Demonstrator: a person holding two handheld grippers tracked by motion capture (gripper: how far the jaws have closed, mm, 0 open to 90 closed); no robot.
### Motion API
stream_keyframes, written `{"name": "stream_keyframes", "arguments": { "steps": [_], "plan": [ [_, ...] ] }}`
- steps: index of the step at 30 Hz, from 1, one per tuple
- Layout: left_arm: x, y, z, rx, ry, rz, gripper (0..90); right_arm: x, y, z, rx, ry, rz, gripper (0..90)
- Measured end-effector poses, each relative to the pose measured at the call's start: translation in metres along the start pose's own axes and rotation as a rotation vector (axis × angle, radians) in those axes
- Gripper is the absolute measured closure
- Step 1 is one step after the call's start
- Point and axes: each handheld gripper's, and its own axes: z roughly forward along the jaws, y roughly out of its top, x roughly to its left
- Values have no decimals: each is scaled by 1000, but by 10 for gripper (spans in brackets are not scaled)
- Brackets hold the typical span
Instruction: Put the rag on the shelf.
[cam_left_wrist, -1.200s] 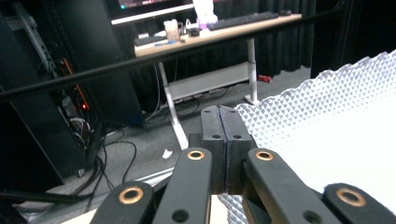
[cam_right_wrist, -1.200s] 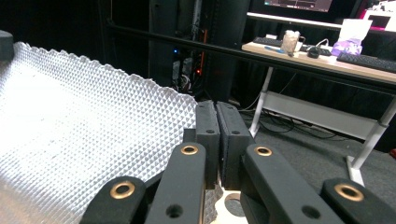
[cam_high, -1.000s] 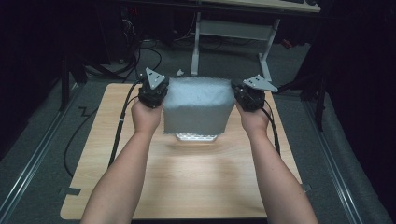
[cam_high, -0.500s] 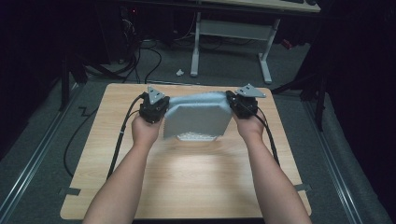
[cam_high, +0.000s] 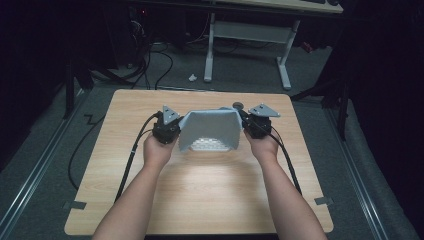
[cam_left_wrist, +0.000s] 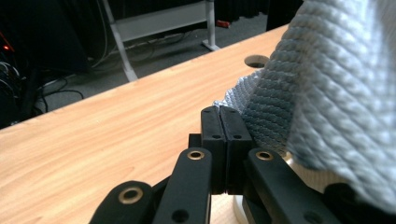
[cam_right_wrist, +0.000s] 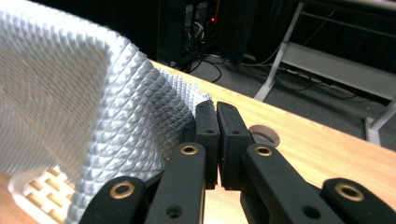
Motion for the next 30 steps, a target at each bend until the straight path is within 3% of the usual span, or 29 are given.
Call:
{"name": "stream_keyframes", "arguments": {
  "steps": [30],
  "plan": [
    [-9,-24,3,34,-42,-17,895,7,-38,6,55,21,21,892]
  ]
}}
